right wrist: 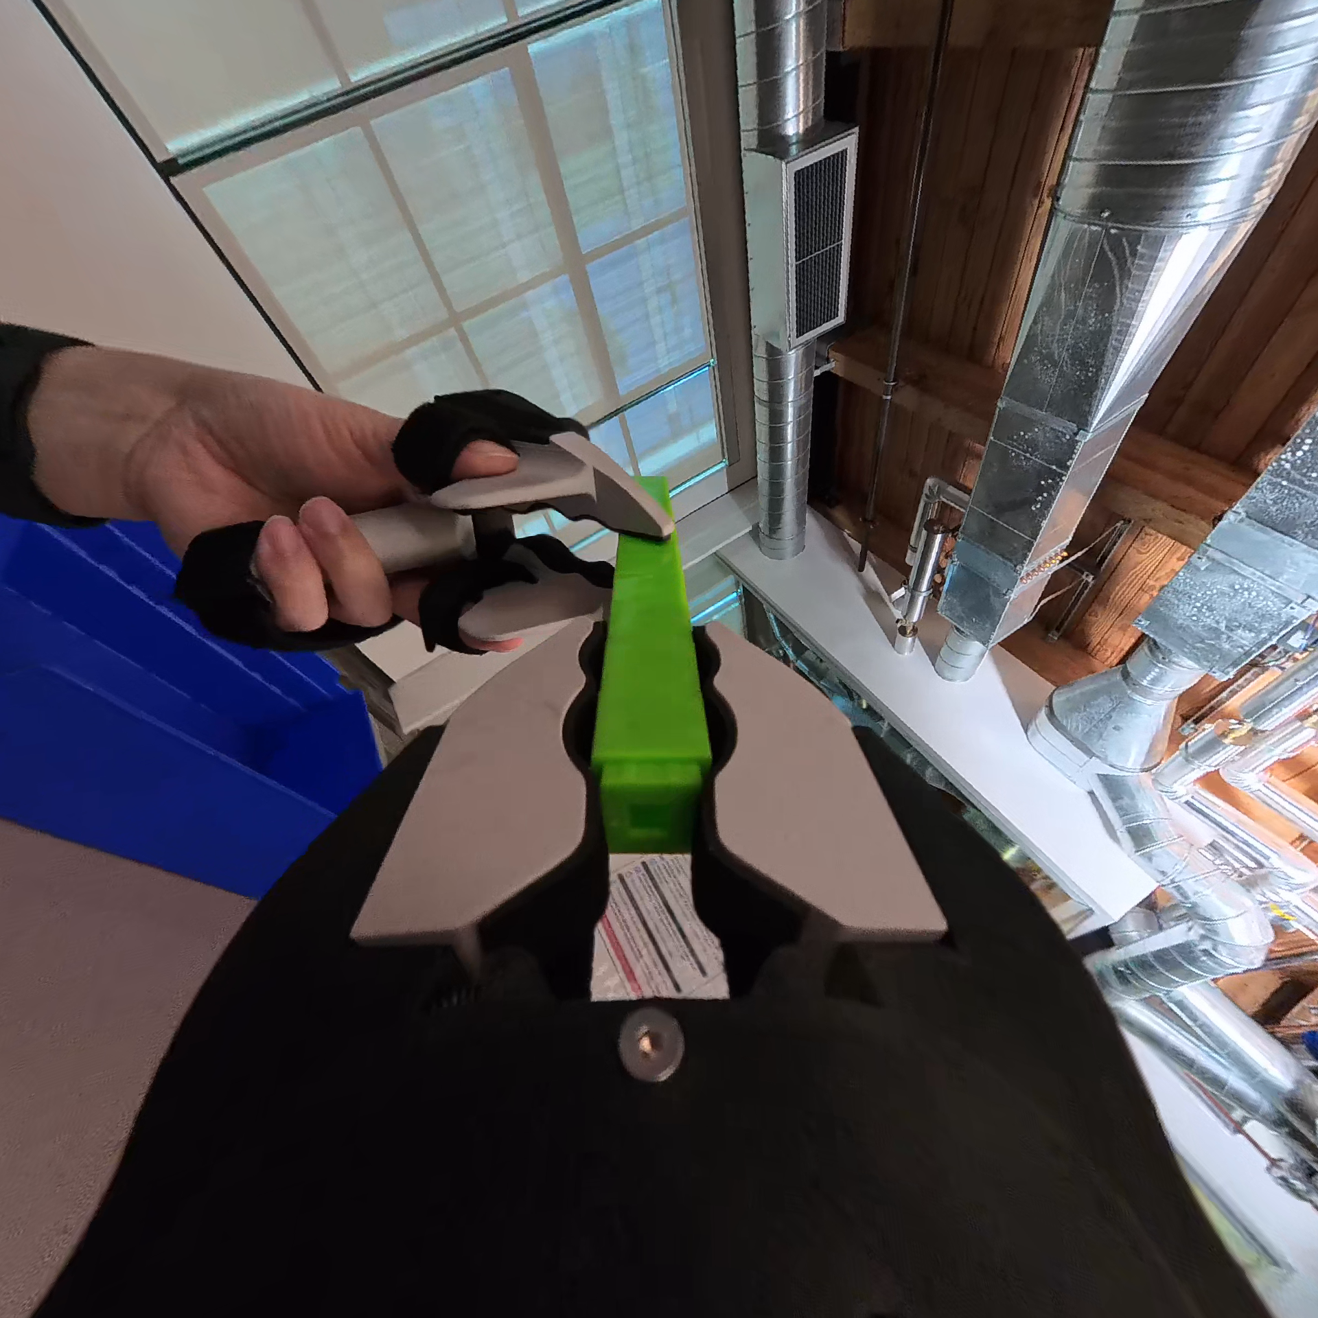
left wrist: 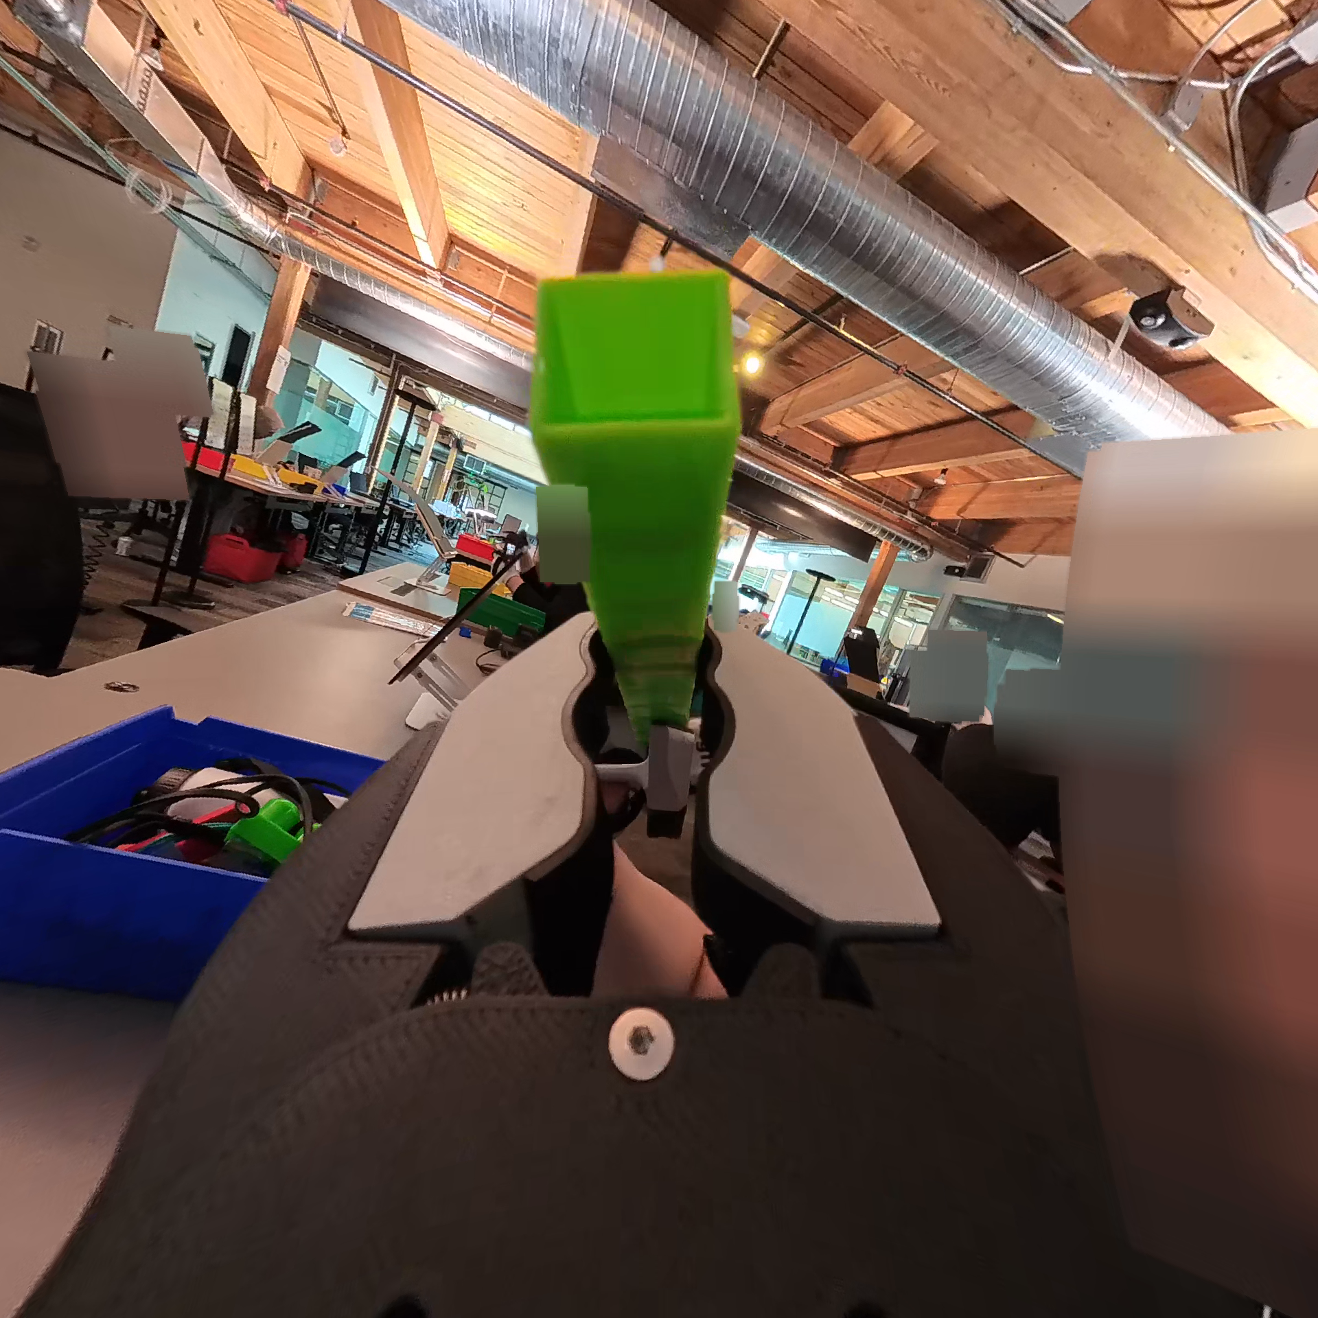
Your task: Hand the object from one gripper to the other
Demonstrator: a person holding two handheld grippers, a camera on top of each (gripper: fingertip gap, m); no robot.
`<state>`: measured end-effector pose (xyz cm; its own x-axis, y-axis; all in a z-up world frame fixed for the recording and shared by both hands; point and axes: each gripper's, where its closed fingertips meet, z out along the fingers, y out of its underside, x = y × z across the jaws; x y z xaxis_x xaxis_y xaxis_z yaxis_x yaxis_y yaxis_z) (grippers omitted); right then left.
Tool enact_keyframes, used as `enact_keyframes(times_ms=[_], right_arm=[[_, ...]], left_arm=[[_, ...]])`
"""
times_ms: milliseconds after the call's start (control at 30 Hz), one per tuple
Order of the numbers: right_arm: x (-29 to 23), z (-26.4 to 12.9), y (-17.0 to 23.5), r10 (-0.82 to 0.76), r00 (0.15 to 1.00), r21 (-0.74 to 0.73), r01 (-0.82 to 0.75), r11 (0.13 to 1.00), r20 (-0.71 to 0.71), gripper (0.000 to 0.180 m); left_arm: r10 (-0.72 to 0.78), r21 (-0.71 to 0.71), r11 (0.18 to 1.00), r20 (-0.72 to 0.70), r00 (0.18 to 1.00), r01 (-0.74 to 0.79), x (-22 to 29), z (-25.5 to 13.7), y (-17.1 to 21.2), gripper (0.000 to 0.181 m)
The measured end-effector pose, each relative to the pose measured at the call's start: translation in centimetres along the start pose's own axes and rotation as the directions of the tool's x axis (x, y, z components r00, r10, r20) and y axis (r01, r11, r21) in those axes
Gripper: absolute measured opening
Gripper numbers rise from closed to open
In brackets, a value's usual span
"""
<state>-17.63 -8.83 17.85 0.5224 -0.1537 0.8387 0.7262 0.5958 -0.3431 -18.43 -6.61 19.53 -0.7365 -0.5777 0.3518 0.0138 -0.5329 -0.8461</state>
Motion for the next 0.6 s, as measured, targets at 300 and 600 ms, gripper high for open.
enact_keyframes(times_ms=[300,600], right_arm=[[4.7,-1.8,-0.5,0.109,0.980,0.044,-0.103,0.994,-0.167,0.024],[13.2,-7.7,2.5,0.709,0.665,0.422,-0.587,0.691,-0.236,0.025]], left_arm=[[0.234,-0.030,0.972,0.152,0.960,-0.232,-1.0,-1.7,-2.0,0.072],[0.598,-0.134,0.764,0.514,0.616,-0.631,-2.1,-7.2,-7.4,0.065]])
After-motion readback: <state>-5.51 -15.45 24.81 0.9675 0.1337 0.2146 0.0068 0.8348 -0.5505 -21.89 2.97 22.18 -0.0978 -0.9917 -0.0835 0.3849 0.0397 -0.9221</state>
